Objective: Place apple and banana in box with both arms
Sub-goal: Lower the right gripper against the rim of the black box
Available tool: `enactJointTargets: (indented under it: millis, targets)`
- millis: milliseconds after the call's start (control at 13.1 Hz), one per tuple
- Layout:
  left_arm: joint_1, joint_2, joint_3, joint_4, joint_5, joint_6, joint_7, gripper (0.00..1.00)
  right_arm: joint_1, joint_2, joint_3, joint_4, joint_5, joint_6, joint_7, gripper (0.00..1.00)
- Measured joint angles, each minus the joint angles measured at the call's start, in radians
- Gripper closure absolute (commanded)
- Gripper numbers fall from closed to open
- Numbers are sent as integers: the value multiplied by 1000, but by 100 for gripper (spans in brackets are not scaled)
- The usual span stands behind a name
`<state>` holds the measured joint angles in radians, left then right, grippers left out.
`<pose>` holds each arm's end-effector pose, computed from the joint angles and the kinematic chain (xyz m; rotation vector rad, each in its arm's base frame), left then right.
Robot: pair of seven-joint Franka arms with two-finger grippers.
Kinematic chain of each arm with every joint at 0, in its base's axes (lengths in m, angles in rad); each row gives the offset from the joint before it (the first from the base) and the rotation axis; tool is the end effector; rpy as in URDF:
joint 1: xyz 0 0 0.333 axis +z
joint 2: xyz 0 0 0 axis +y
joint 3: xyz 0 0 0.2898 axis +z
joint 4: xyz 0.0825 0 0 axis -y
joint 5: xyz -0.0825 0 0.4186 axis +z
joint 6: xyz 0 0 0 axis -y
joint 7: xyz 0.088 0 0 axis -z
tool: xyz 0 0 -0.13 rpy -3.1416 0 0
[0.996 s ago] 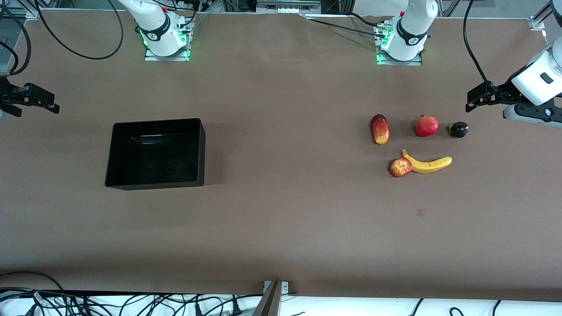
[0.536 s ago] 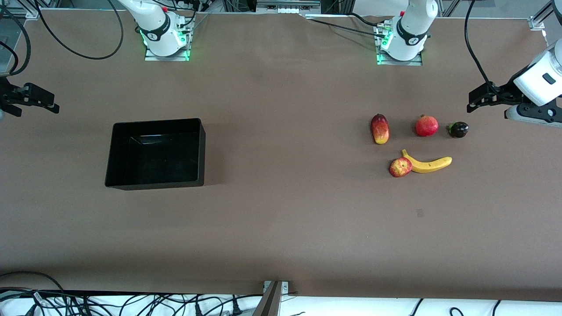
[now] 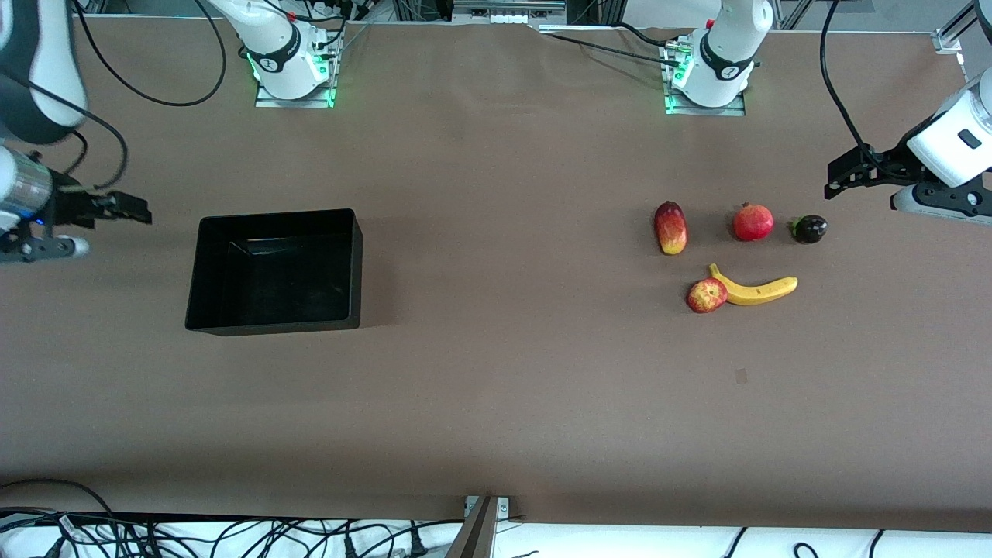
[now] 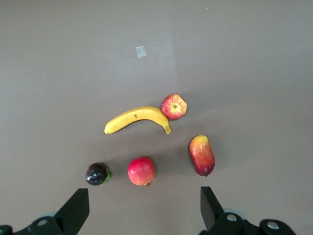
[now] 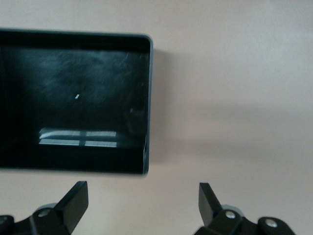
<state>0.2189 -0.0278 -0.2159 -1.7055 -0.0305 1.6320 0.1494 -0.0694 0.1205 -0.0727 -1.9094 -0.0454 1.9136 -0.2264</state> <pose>0.5815 -0.0032 0.5281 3.1049 -0.2233 -0.0690 0.5943 -0.0887 0.3602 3.1032 0.1585 -0.1919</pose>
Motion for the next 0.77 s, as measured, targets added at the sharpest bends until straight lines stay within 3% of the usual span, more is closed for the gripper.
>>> enactJointTargets:
  millis: [230, 383, 536, 690, 766]
  targets:
    - [0, 0, 0, 0, 0, 0, 0, 0, -3, 26, -23, -249, 11, 416, 9, 0]
    - [0, 0, 0, 1, 0, 0, 0, 0, -4, 63, -24, -335, 45, 522, 17, 0]
    - [0, 0, 0, 1, 0, 0, 0, 0, -5, 119, -24, -347, 73, 566, 17, 4]
    - [0, 0, 0, 1, 0, 0, 0, 0, -5, 163, -24, -346, 82, 591, 17, 68]
    - [0, 0, 0, 1, 0, 0, 0, 0, -5, 175, -24, -345, 82, 595, 15, 88]
